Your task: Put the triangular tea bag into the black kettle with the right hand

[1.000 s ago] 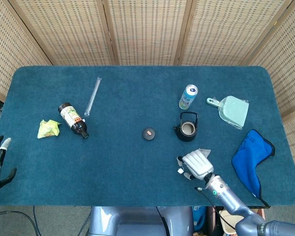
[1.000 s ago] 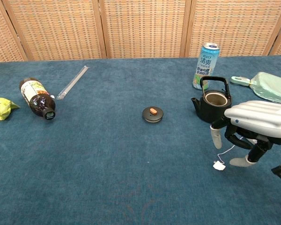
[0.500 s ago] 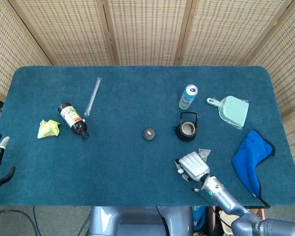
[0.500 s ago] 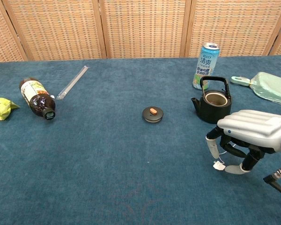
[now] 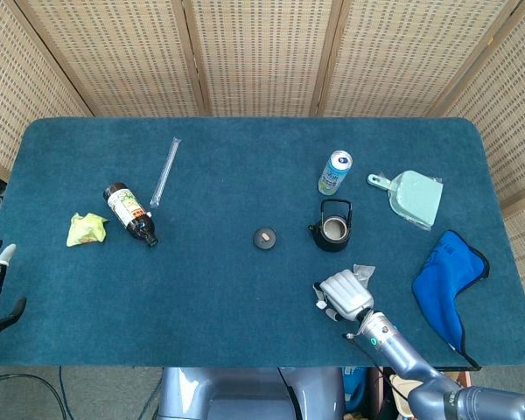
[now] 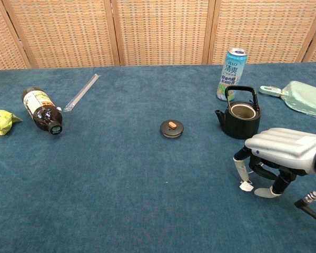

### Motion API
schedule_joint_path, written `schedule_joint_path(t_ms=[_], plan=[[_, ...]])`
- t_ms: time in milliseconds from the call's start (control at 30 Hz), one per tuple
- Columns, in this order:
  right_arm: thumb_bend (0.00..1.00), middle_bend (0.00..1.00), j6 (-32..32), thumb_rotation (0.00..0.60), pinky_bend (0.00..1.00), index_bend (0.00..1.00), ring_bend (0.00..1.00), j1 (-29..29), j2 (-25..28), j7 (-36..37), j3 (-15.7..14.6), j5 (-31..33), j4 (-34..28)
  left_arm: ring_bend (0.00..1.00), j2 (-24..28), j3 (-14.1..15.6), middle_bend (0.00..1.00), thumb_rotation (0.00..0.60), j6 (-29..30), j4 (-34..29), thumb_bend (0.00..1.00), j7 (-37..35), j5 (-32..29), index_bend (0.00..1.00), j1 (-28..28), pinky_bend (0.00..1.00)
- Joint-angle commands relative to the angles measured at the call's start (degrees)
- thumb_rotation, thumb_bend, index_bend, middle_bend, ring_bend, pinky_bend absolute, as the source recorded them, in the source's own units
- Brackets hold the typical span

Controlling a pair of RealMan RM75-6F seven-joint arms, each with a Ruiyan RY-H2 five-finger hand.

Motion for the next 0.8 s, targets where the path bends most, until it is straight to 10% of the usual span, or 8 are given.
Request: schedule_joint_path(t_ms=[33, 800], plan=[[0.43, 0.89, 0.0, 0.6, 0.88, 0.54, 0.9, 0.1, -0.2, -0.2, -0.1, 0.2, 0.1, 0.0, 0.0, 0.0, 0.0, 0.6, -0.1, 0.0, 0.35, 0.0, -0.1, 0.0, 0.0, 0.0], [0.45, 0.9, -0.8, 0.6, 0.88, 0.58, 0.9, 1.5, -1.8, -1.8, -0.6, 2.4, 1.1, 0.0, -0.4, 0.0, 0.0, 0.6, -0.4, 1.5, 0.35, -1.2, -0.8, 0.0, 0.2, 0.0]])
